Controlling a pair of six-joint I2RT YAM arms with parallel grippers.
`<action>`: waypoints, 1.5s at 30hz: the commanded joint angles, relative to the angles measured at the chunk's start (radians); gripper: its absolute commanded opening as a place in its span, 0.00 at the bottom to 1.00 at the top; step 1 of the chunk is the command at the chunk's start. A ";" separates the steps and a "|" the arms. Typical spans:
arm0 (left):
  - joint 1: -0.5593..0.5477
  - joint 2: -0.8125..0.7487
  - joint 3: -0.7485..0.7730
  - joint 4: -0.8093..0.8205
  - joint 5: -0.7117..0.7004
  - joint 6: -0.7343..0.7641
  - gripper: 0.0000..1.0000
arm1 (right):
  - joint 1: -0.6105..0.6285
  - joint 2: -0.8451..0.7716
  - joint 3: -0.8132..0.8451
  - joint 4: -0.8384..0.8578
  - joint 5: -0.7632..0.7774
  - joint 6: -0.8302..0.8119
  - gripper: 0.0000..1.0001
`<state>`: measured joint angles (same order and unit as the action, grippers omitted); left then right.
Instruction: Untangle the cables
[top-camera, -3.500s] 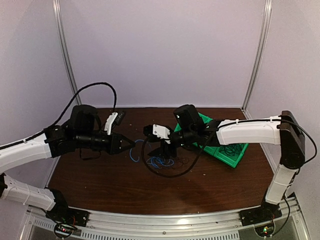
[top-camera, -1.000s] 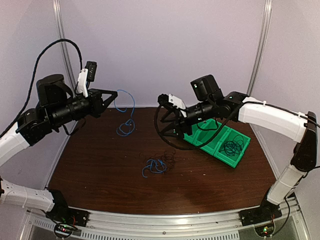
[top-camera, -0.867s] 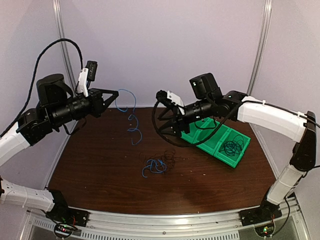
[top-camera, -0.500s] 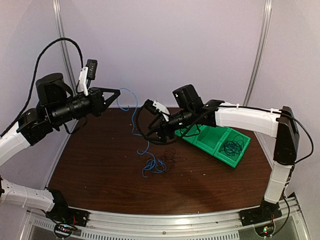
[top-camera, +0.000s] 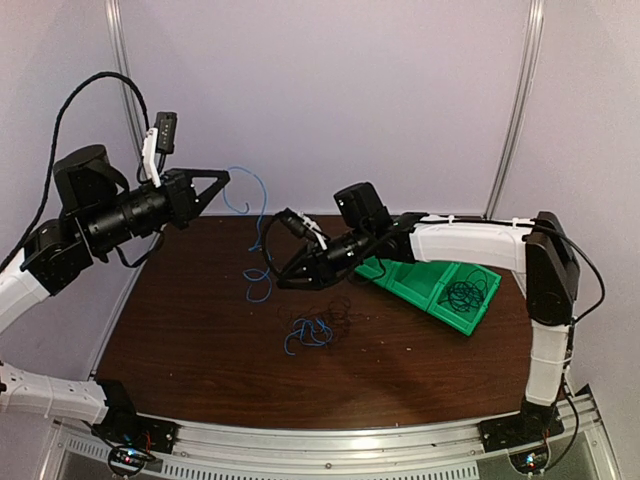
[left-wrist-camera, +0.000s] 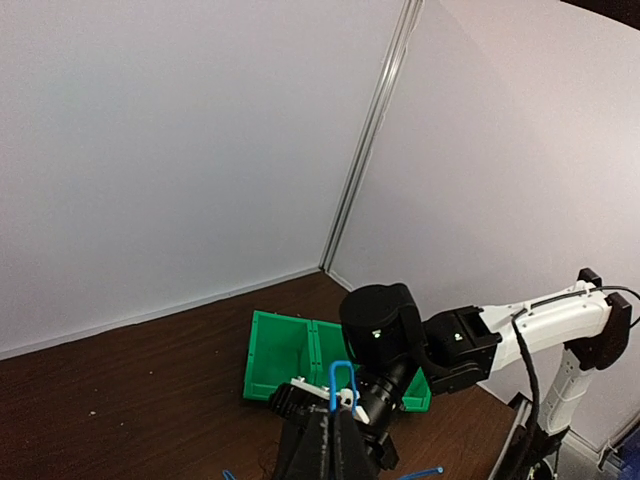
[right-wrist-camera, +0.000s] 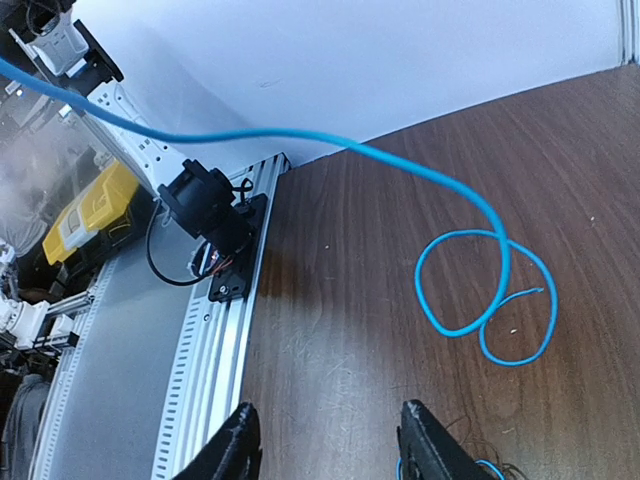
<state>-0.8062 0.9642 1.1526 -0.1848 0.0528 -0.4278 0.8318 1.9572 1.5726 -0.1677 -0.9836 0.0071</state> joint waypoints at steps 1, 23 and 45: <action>-0.005 -0.026 0.001 0.049 -0.009 -0.011 0.00 | 0.009 0.049 0.032 0.096 -0.066 0.114 0.51; -0.004 -0.085 -0.035 0.018 -0.094 -0.017 0.07 | -0.027 -0.003 0.140 -0.066 0.055 -0.066 0.00; 0.026 0.251 -0.114 0.124 -0.448 0.412 0.75 | -0.525 -0.267 0.112 -0.141 0.131 -0.108 0.00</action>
<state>-0.8001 1.1748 1.0401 -0.2157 -0.3153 -0.1242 0.3519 1.7241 1.7420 -0.2897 -0.8738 -0.0807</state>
